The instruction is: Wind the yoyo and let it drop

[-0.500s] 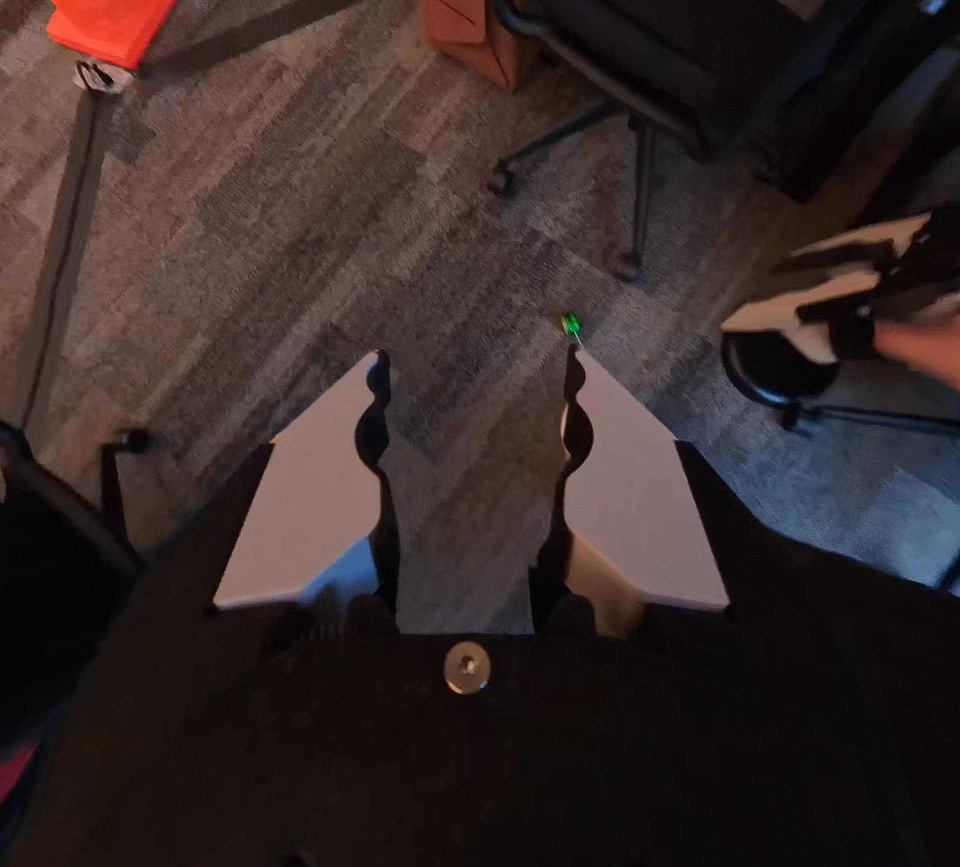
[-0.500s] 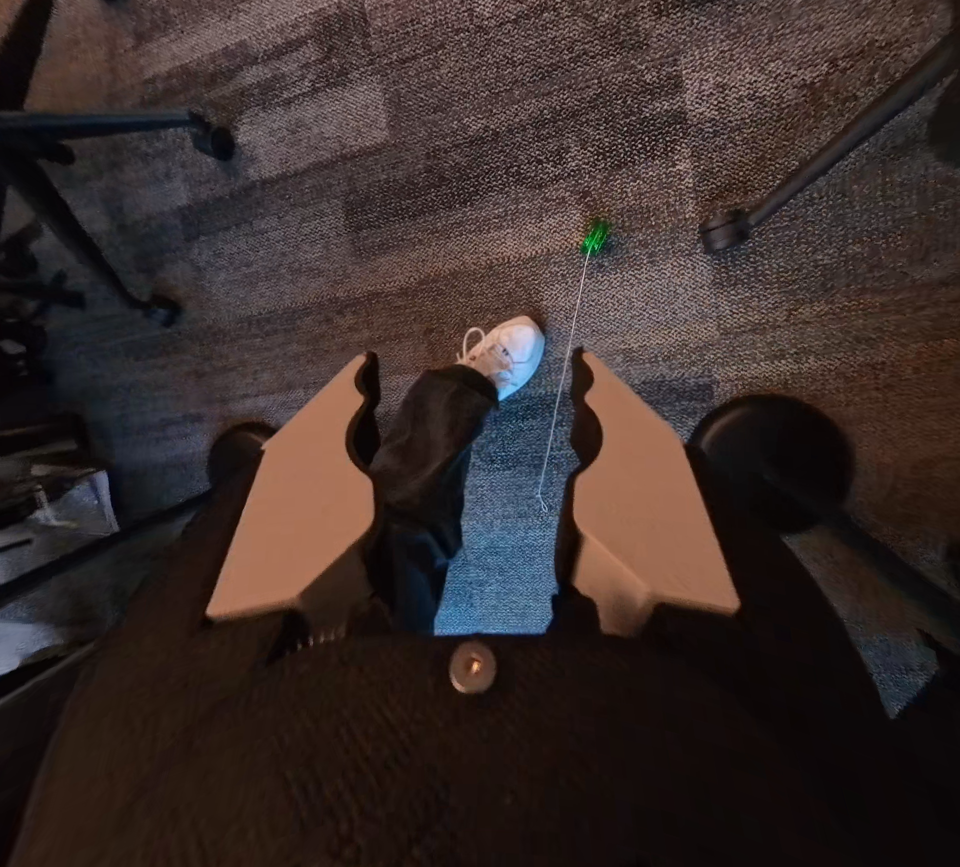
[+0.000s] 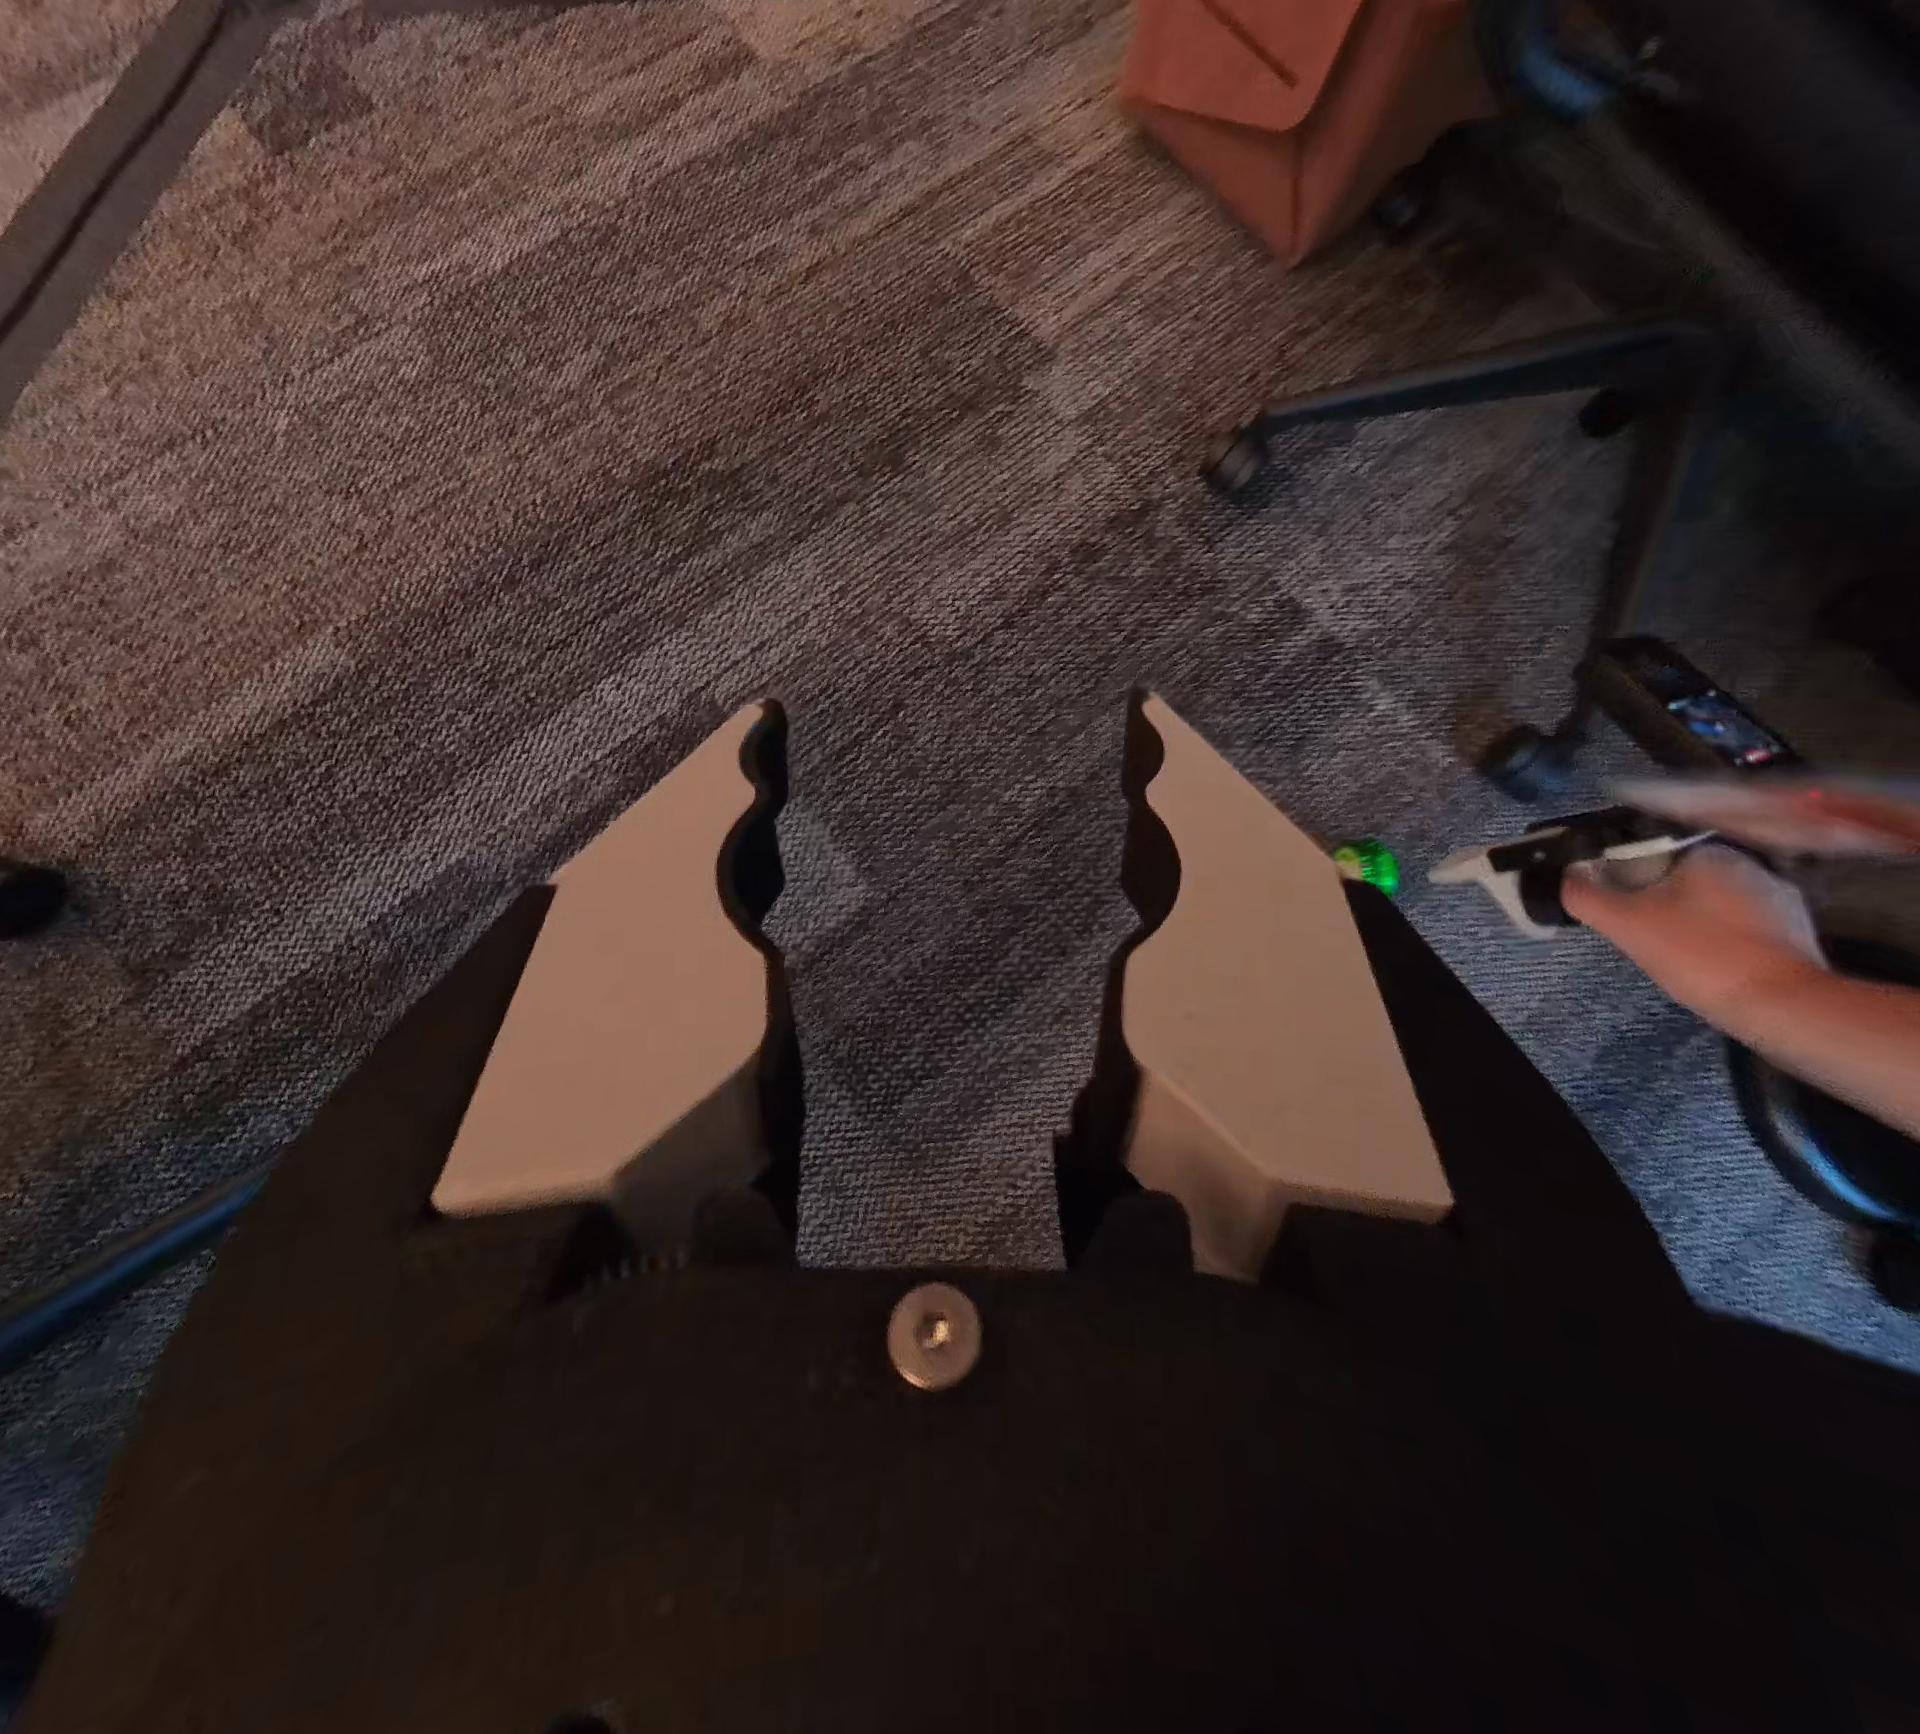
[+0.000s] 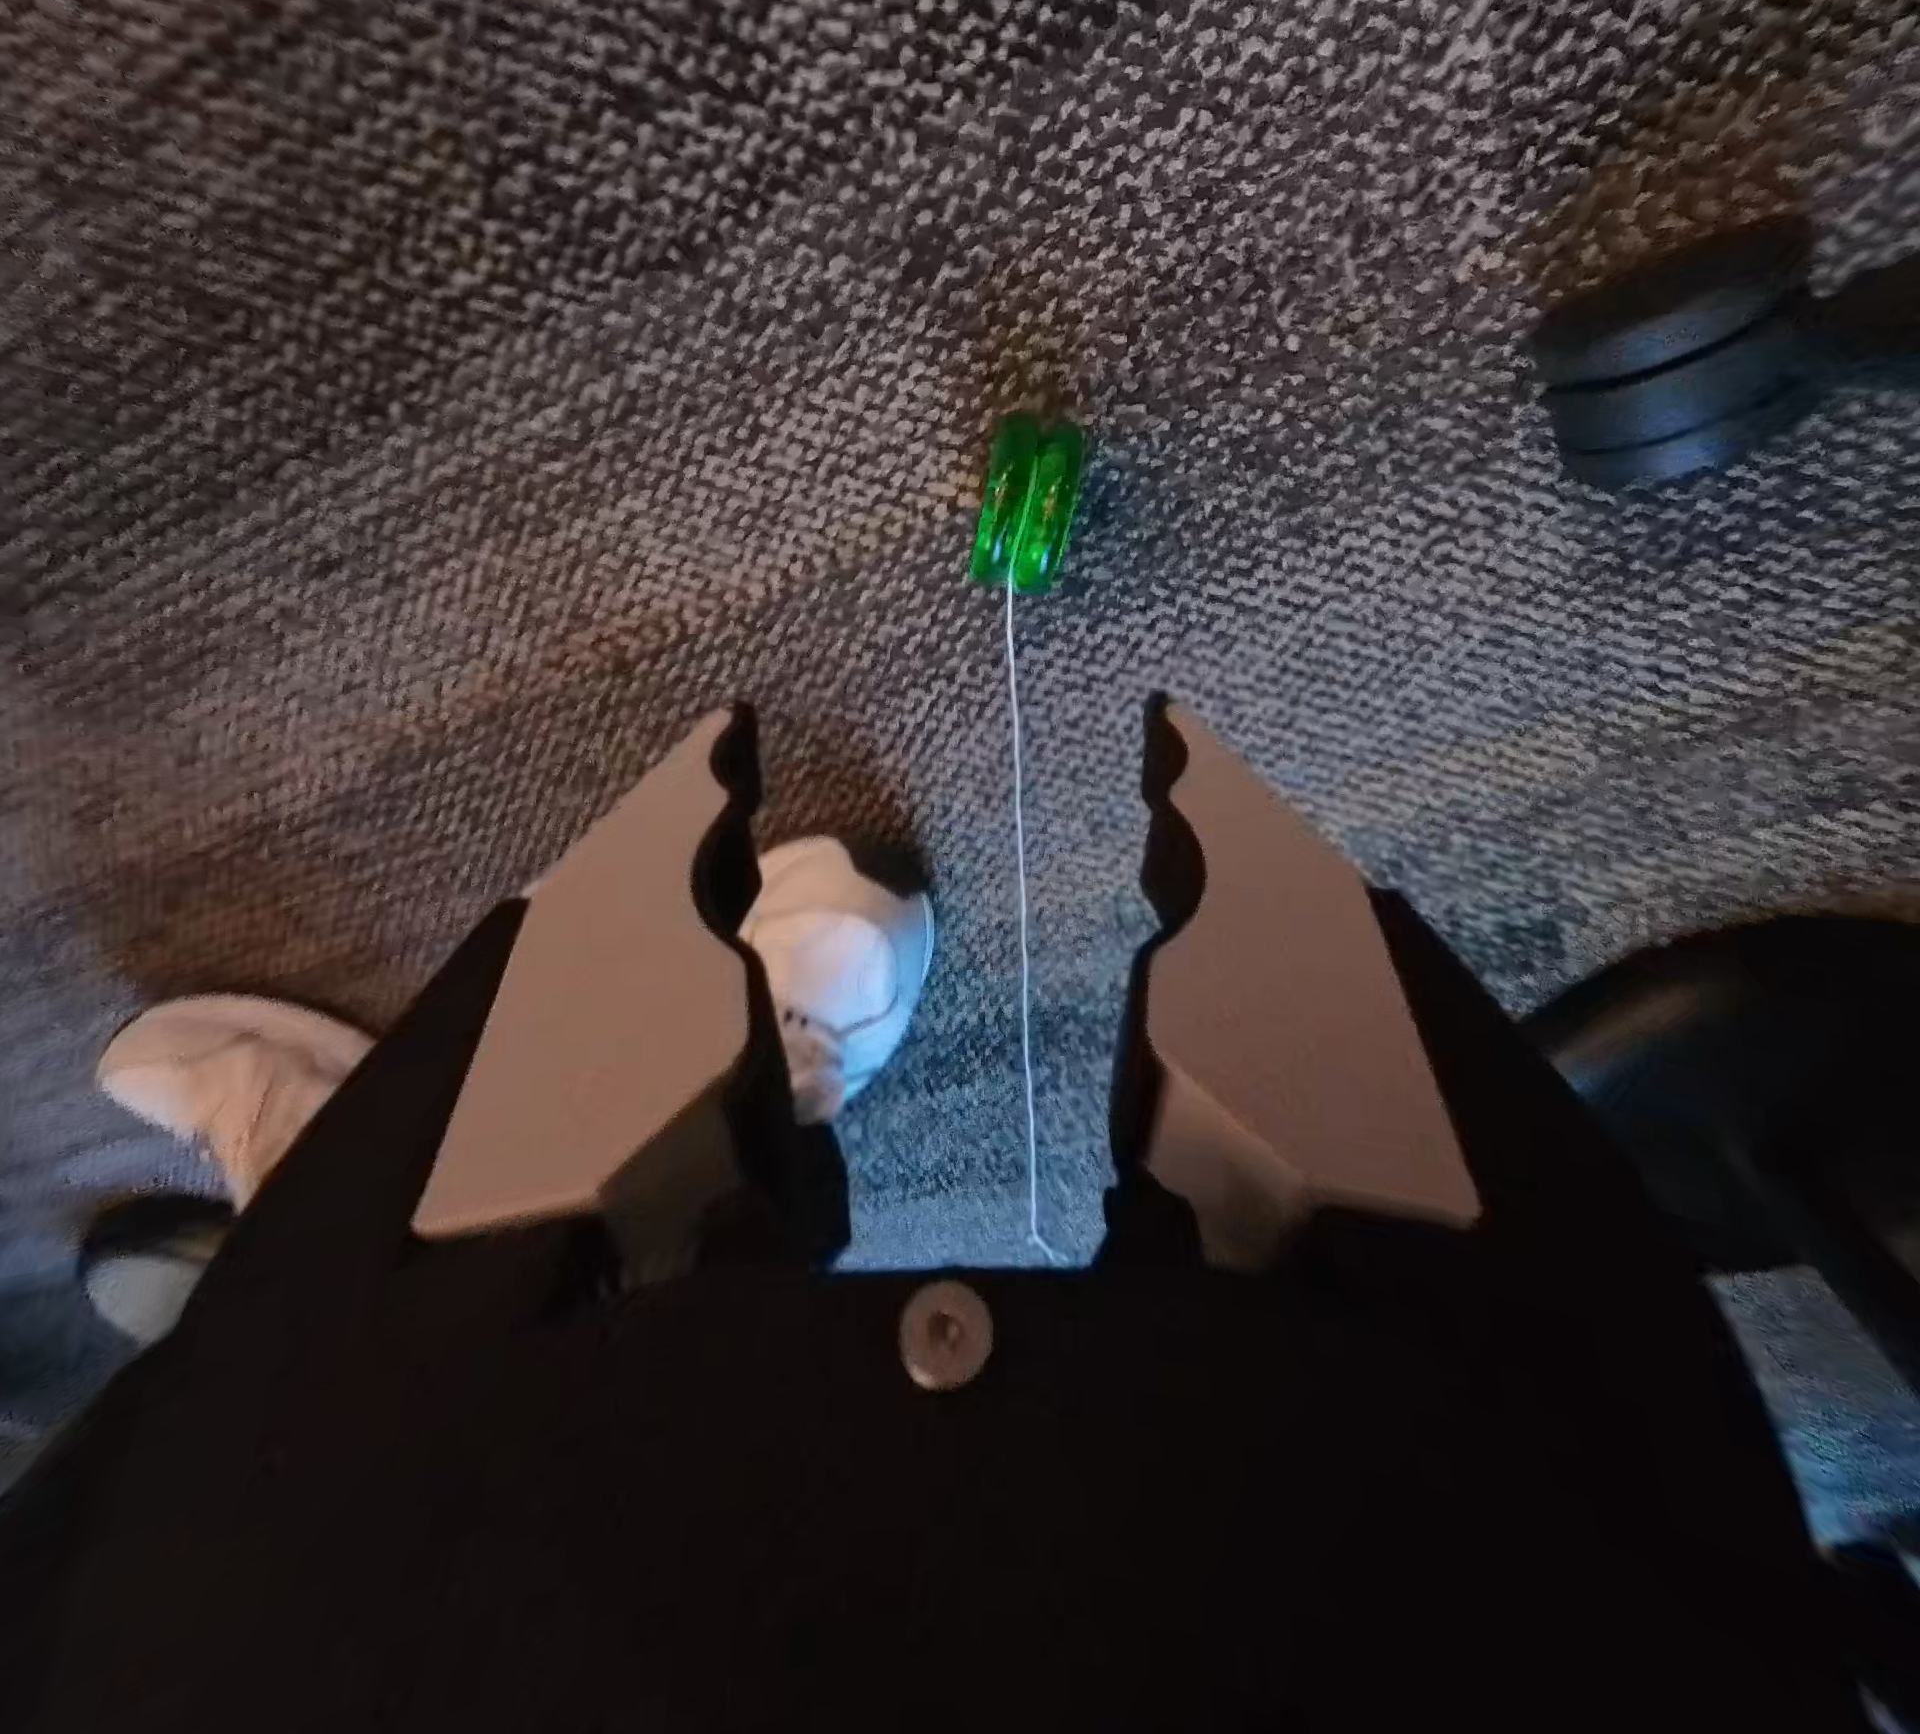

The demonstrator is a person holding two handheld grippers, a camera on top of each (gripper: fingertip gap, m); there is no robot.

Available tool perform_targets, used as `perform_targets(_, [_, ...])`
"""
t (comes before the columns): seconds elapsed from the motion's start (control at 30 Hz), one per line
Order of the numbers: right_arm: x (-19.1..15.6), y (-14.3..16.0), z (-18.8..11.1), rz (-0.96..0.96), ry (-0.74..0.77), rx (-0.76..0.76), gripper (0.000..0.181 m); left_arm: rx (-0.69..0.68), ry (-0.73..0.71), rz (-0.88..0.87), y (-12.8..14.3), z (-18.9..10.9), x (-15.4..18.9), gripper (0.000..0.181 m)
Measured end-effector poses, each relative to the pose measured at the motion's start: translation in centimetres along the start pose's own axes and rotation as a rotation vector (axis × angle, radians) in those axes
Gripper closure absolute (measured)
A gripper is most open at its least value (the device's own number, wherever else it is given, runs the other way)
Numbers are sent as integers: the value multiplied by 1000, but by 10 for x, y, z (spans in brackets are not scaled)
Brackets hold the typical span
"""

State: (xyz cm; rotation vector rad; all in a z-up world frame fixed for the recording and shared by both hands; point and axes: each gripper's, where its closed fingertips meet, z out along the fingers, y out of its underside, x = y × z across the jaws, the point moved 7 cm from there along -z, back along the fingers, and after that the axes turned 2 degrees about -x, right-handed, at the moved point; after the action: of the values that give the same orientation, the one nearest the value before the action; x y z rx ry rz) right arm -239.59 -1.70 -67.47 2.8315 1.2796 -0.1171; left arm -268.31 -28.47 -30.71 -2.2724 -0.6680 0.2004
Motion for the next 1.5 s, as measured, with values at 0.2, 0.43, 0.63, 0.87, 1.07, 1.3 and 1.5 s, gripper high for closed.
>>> perform_targets(0.2, [18, -13, 122, 41, 46, -39, 107, -88, -58, -31, 101, 47, -43, 119])
perform_targets(0.43, [11, -16, 116, -3, -46, -93, 153, -187, -28, -85, 128, 65, -44, 125])
perform_targets(0.63, [-73, -66, -138, -310, -468, 248, 154, -122, 93, -131, -6, -8, -11, 128])
perform_targets(0.87, [-170, -106, -554, -675, -645, 672, 154, 40, 429, -136, -231, -148, 48, 123])
perform_targets(1.07, [-217, -102, -815, -985, -714, 1073, 154, 303, 639, 181, -376, -258, 71, 118])
perform_targets(1.3, [-237, -89, -955, -1349, -490, 1199, 154, 548, 1240, 414, -473, -346, 100, 121])
perform_targets(1.5, [-268, -74, -1000, -1359, -333, 1216, 153, 706, 1273, 890, -498, -362, 103, 145])
